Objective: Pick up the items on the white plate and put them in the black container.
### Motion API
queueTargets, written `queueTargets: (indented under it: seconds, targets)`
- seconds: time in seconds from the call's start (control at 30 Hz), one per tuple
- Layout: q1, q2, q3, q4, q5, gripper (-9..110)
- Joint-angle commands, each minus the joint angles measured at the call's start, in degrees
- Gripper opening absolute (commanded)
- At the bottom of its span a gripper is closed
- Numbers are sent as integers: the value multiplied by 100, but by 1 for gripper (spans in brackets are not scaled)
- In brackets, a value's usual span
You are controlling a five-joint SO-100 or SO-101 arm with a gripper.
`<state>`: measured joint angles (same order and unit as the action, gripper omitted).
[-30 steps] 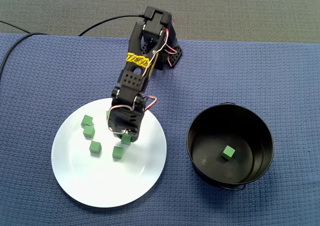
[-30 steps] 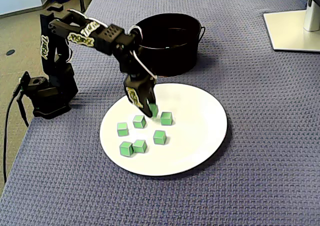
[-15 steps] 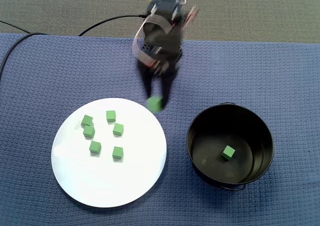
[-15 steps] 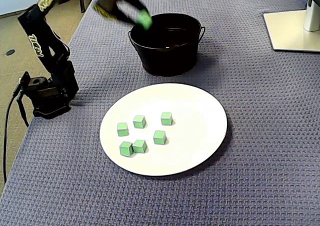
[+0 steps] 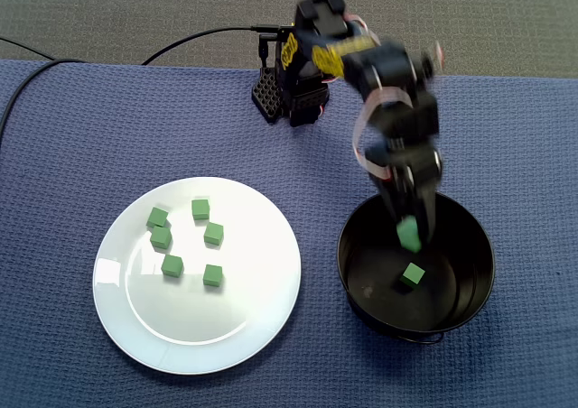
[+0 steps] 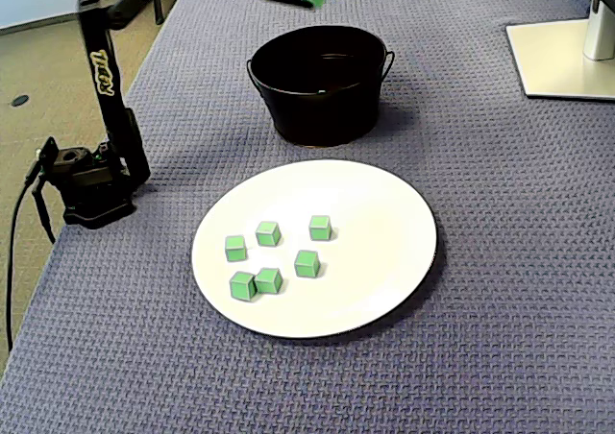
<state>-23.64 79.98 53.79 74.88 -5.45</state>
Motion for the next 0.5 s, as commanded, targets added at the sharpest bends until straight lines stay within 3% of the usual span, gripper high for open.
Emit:
queueTargets:
  seconds: [0.0,0.2,0.33,0.47]
  targets:
    - [-237,-747,62,-176,-97,0]
    - [-360,-1345,387,-483,-264,0]
    - [-396,-1494,369,-510,-343,7]
    - [-369,-1292,132,-35,-431,33]
